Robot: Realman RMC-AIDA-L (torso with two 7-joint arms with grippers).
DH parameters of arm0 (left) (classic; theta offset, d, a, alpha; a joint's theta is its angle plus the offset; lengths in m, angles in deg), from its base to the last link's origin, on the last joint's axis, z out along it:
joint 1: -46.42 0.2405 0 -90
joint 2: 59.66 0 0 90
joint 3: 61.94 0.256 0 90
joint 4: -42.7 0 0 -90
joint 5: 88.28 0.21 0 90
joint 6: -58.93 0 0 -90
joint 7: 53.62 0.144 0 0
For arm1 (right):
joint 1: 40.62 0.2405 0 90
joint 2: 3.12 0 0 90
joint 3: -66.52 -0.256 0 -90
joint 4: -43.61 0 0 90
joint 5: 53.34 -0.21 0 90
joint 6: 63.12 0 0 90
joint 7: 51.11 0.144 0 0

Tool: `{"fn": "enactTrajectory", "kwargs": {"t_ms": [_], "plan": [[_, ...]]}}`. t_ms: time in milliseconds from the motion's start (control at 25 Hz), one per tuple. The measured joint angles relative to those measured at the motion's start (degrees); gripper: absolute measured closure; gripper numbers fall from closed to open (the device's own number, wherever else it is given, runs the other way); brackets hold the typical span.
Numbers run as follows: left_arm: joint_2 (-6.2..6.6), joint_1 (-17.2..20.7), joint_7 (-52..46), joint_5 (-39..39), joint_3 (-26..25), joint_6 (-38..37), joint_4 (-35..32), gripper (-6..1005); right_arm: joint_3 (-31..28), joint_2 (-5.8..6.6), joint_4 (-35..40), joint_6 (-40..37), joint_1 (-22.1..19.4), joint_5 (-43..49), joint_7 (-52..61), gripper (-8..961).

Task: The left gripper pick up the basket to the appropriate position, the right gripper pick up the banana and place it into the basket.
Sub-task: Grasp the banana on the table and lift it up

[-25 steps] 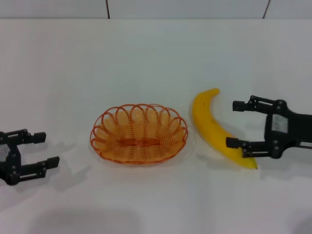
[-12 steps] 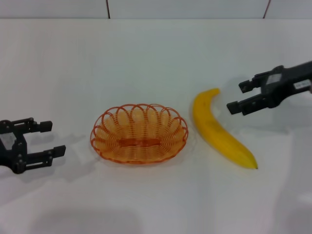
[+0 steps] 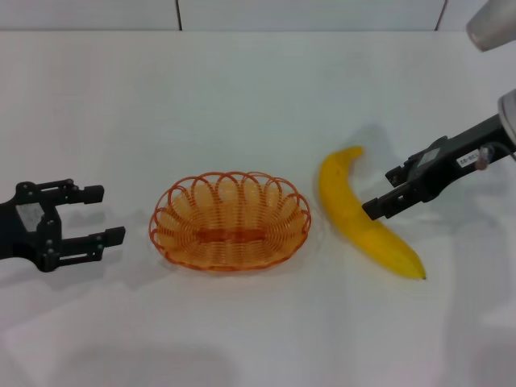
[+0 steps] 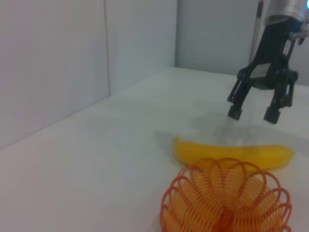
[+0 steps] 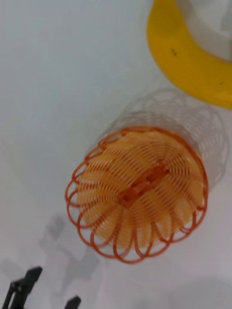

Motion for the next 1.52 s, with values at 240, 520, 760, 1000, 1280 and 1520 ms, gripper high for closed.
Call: {"fn": "enactTrajectory", "kwargs": {"t_ms": [240, 520, 760, 1000, 1280, 1520], "plan": [[0.08, -0.32, 1.39, 0.48, 0.21, -0.17, 0.71, 279, 2.63, 0.02, -6.14, 5.45, 1.02, 0.09, 1.88, 62], [0.10, -0.11, 3.08, 0.27, 0.00, -0.18, 1.28, 280, 3.00, -0.06, -8.00, 6.01, 1.50, -0.38, 2.16, 63], [0.04, -0.65, 3.21, 0.27, 0.09, -0.18, 1.42, 281, 3.08, -0.14, -10.71, 7.60, 3.08, -0.69, 2.57, 63], [-0.05, -0.96, 3.31, 0.26, 0.26, -0.18, 1.42, 282, 3.12, -0.06, -15.20, 10.23, 5.70, -0.46, 2.59, 63], [-0.13, -1.74, 3.31, 0.16, 0.63, -0.25, 1.40, 284, 3.73, 0.01, -16.84, 13.27, 6.14, 1.41, 3.98, 63], [-0.17, -1.76, 3.31, 0.15, 0.47, -0.27, 1.38, 285, 3.97, 0.05, -18.86, 14.40, 6.14, 1.67, 4.05, 62]]}}
